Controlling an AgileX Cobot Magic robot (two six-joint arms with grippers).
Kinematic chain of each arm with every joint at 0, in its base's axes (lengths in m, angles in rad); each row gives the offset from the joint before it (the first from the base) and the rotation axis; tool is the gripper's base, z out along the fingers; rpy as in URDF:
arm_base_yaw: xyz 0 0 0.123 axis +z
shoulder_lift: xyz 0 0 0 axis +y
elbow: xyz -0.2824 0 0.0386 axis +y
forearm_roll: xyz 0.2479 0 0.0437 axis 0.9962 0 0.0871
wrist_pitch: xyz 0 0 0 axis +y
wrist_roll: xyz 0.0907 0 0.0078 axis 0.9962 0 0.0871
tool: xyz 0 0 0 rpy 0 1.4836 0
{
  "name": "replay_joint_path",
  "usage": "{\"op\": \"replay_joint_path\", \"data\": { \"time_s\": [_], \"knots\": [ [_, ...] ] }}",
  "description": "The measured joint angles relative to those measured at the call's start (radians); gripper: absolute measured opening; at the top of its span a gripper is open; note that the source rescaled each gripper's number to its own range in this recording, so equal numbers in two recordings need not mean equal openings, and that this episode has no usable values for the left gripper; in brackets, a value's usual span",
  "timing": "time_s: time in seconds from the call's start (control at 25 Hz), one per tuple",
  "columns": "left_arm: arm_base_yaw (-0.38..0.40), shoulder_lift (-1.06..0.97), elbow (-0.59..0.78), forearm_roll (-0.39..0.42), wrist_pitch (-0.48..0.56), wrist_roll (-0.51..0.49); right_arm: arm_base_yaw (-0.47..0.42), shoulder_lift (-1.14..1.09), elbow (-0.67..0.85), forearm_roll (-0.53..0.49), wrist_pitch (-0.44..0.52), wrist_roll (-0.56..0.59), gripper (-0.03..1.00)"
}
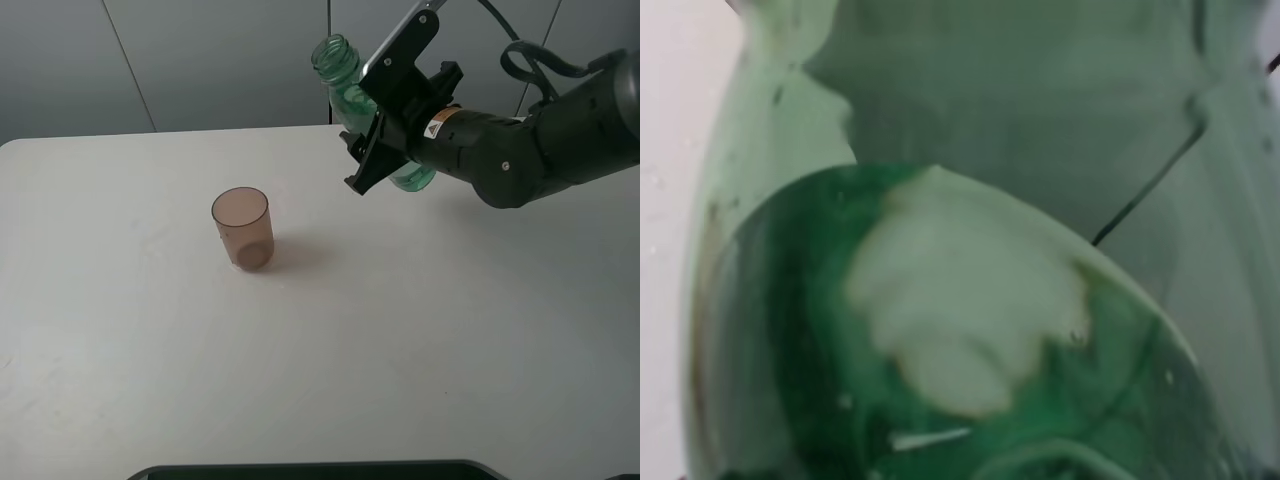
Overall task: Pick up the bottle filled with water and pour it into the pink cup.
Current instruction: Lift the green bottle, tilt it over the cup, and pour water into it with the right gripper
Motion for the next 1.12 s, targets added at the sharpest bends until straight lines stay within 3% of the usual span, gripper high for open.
{"op": "replay_joint_path", "data": {
  "time_s": [0.16,0.68,1.12],
  "knots": [
    [0.000,0.000,0.000,0.000,0.000,0.000,0.023,0.020,-0.012,0.061,-0.016,-0.140,0.03],
    [0.000,0.000,0.000,0.000,0.000,0.000,0.027,0.029,-0.012,0.087,-0.021,-0.393,0.03],
    [0.000,0.000,0.000,0.000,0.000,0.000,0.052,0.029,-0.012,0.093,-0.024,-0.457,0.03]
  ]
}}
